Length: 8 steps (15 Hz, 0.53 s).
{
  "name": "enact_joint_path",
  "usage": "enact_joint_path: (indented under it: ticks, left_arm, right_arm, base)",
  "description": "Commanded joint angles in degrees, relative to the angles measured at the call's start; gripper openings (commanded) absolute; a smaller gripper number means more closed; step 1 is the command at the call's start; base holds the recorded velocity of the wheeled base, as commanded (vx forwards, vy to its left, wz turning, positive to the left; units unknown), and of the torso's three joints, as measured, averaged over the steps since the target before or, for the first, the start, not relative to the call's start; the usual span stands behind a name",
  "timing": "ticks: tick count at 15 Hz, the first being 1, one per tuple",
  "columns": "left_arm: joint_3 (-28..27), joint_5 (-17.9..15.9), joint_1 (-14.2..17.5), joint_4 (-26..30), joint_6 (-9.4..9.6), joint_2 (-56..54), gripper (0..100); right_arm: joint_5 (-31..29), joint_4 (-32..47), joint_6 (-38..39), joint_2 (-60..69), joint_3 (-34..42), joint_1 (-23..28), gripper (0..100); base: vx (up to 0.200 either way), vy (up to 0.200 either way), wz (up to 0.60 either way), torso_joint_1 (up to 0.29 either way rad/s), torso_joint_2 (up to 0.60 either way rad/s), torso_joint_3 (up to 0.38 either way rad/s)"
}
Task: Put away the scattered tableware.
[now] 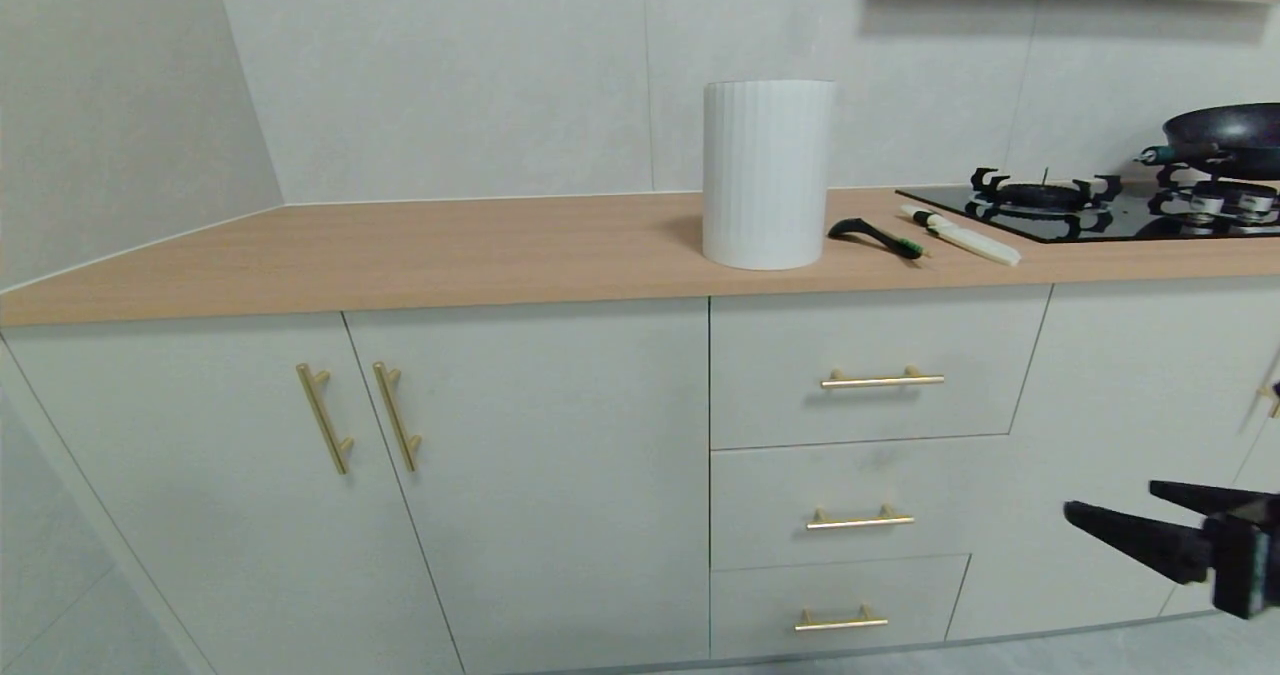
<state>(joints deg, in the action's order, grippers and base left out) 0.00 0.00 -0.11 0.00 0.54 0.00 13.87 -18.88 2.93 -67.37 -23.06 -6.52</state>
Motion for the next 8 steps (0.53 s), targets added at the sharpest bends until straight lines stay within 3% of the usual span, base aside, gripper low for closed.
enact_joint_path:
  ticks: [1, 8]
  left_arm:
    - [0.0, 0.0, -0.07, 0.0, -0.01, 0.0, 100]
    - [0.0, 0.0, -0.07, 0.0, -0.01, 0.0, 100]
  right_arm:
    - [-0.51, -14.08, 0.06, -22.81, -2.07, -1.21, 100]
    - [-1.57, -15.48, -0.11, -48.39, -16.31, -1.21, 100]
  base:
    - [0.0, 0.0, 0.0, 0.0, 0.0, 0.0]
    - [0.0, 0.0, 0.0, 0.0, 0.0, 0.0]
